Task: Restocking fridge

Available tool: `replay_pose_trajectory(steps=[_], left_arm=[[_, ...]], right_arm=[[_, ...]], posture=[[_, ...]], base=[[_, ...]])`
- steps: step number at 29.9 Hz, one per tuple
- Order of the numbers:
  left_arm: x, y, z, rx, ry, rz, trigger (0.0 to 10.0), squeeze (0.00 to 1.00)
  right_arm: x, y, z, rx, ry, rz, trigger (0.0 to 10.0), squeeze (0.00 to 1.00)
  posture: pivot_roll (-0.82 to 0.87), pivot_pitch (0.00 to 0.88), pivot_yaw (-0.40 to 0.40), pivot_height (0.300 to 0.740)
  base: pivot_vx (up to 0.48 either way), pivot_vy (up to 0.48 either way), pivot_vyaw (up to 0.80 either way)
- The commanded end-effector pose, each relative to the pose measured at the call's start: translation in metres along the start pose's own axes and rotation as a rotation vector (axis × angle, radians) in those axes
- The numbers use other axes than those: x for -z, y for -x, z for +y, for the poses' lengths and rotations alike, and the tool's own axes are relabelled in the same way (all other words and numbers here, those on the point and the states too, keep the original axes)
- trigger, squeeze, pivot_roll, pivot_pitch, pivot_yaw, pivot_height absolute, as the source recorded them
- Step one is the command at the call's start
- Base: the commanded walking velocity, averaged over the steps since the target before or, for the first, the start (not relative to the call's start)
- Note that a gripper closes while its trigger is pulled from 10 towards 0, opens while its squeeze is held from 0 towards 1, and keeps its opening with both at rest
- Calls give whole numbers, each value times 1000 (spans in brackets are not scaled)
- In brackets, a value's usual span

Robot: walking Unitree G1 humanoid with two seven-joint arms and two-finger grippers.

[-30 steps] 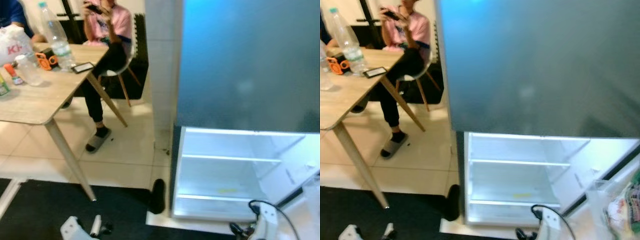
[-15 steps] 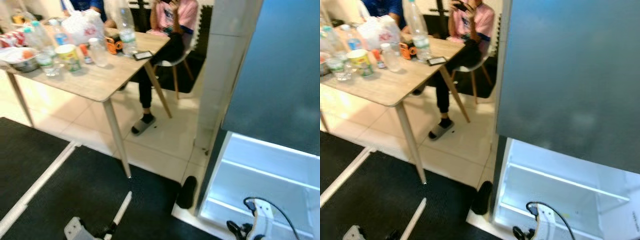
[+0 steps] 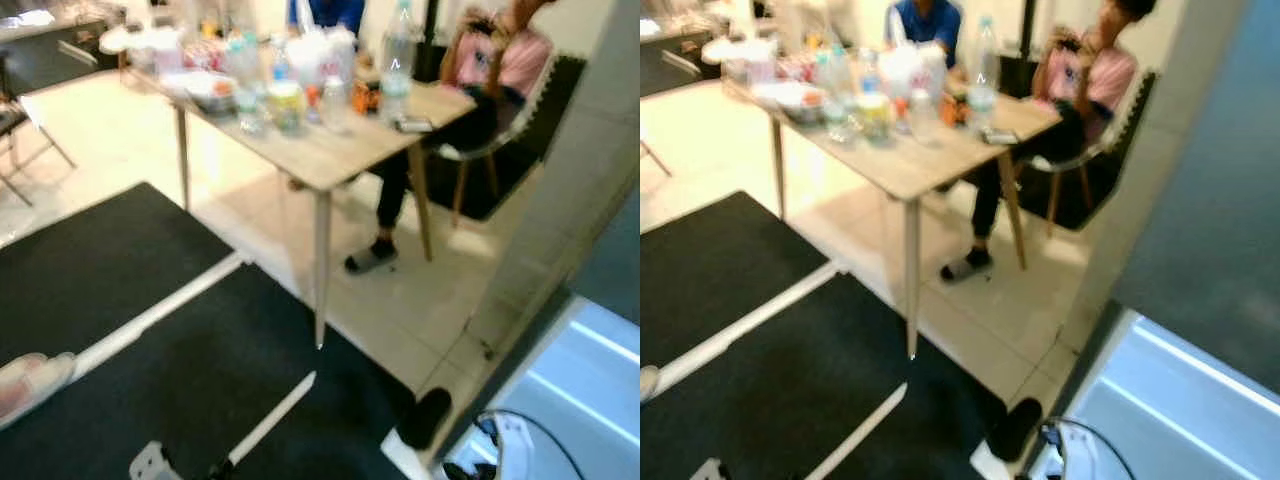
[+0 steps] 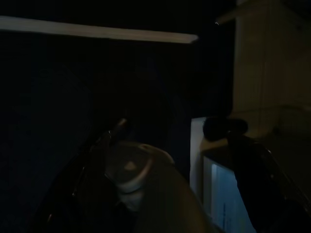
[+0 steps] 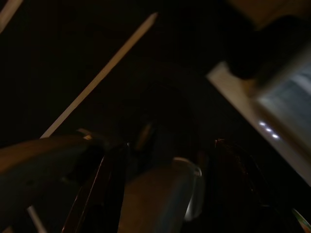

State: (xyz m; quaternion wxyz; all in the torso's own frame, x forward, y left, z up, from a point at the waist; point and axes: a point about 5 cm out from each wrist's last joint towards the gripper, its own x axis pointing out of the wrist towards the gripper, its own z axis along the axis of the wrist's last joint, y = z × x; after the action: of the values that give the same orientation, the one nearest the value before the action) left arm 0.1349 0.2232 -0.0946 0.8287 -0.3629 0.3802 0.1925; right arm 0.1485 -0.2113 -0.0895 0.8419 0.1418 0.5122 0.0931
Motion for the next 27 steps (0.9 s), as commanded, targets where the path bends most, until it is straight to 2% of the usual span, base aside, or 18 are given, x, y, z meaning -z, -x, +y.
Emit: replay_pose_trajectory(steps=[1,7,8,11,16,21,24,27], left_arm=[[1,1,2,-11,-14,7,10000,0],[1,0,-1,-5,-27,13,10000,0],[2,-1,-2,-3,-31,15,10000,0],[2,-1,-2,-3,-31,15,10000,0],[2,-1,-1,-5,-32,17,10000,0],[3,1,2,-14,-37,20,10000,0],[3,1,2,-16,-42,20,10000,0],[3,1,2,-16,-43,19,10000,0]], right_arm=[[0,2,-3,8,7,3,10000,0],[0,3,-6,33,24,7,10000,0],[2,4,-11,95,28,19,10000,0],[3,5,-13,123,41,27,10000,0],[4,5,-14,130,50,36,10000,0],[4,6,-14,115,102,49,10000,0],[7,5,-12,99,148,72,10000,0],[7,4,-11,97,150,75,10000,0]], posture=[[-17,8,8,740],[-19,8,8,740],[-19,8,8,740],[-19,8,8,740],[-19,12,8,740],[-19,12,8,740],[-11,12,6,740],[-10,10,5,740]], base=[[0,0,775],[0,0,775],[0,0,0],[0,0,0],[0,0,0],[0,0,0],[0,0,756],[0,0,756]])
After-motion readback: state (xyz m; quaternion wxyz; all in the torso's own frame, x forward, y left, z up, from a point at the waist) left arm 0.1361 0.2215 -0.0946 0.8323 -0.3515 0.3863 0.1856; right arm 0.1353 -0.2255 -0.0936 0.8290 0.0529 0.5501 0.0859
